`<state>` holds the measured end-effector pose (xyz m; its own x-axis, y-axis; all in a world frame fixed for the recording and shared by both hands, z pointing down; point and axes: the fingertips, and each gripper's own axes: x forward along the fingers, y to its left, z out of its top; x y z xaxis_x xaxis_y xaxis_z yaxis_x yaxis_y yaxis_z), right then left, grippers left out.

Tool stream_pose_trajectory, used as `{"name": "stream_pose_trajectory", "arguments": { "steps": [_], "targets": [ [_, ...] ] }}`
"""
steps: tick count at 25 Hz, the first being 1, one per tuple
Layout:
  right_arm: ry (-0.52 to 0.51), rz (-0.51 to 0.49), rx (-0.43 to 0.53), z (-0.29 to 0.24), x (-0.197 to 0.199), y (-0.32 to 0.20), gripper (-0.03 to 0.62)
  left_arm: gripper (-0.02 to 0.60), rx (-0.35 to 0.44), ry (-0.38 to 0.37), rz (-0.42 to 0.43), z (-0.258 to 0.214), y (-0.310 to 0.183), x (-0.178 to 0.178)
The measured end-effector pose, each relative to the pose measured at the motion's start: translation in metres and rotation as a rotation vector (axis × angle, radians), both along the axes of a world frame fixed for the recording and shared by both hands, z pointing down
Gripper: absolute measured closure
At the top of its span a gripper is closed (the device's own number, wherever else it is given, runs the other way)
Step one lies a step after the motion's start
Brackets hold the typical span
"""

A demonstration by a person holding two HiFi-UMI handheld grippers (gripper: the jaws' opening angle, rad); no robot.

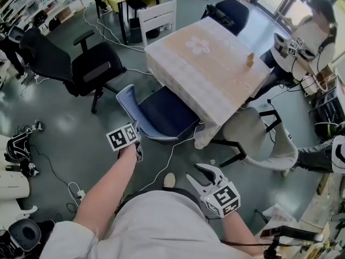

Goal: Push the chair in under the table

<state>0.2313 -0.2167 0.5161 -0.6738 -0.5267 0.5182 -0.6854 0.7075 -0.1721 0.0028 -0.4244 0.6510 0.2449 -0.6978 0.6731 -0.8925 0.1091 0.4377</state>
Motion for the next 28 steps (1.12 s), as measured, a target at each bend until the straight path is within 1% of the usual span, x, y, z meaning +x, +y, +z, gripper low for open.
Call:
{"name": "stream_pose_trajectory", "arguments": {
  "steps": [2, 3, 5, 6, 7, 8, 10, 11, 15, 17, 20, 25, 28],
  "targets": [
    [-0.003, -0.022, 0.018, -0.004, -0.018, 0.001, 0.438, 0.404, 0.075, 0.006, 0.099, -0.027, 0.018, -0.004],
    [-0.004, -0.032, 0.029, -0.006, -0.028, 0.001, 0.443, 0.405, 0.116, -0.009, 0.158, -0.04, 0.028, -0.006],
    [-0.006, -0.051, 0.049, -0.009, -0.048, 0.004, 0.462, 0.42, 0.198, -0.069, 0.28, -0.065, 0.053, -0.013],
    [-0.006, -0.06, 0.055, -0.01, -0.059, 0.008, 0.475, 0.455, 0.237, -0.089, 0.334, -0.078, 0.069, -0.017],
    [-0.005, -0.069, 0.06, -0.01, -0.069, 0.011, 0.49, 0.494, 0.273, -0.092, 0.379, -0.09, 0.085, -0.02],
    [-0.004, -0.076, 0.064, -0.01, -0.079, 0.015, 0.504, 0.517, 0.306, -0.082, 0.419, -0.103, 0.101, -0.024],
    [0.004, -0.087, 0.076, -0.011, -0.1, 0.024, 0.525, 0.562, 0.356, -0.048, 0.489, -0.125, 0.134, -0.032],
    [0.009, -0.09, 0.083, -0.012, -0.111, 0.029, 0.535, 0.569, 0.374, -0.038, 0.527, -0.135, 0.151, -0.037],
    [0.024, -0.102, 0.106, -0.018, -0.155, 0.058, 0.558, 0.569, 0.426, -0.073, 0.702, -0.16, 0.218, -0.058],
    [0.028, -0.11, 0.123, -0.021, -0.176, 0.072, 0.562, 0.569, 0.432, -0.032, 0.748, -0.167, 0.246, -0.071],
    [0.032, -0.113, 0.142, -0.023, -0.205, 0.09, 0.567, 0.569, 0.427, 0.044, 0.784, -0.173, 0.278, -0.092],
    [0.035, -0.106, 0.151, -0.026, -0.239, 0.122, 0.571, 0.569, 0.453, 0.069, 0.846, -0.184, 0.314, -0.115],
    [0.038, -0.084, 0.153, -0.03, -0.253, 0.138, 0.572, 0.569, 0.442, 0.077, 0.866, -0.18, 0.325, -0.124]
  ]
}}
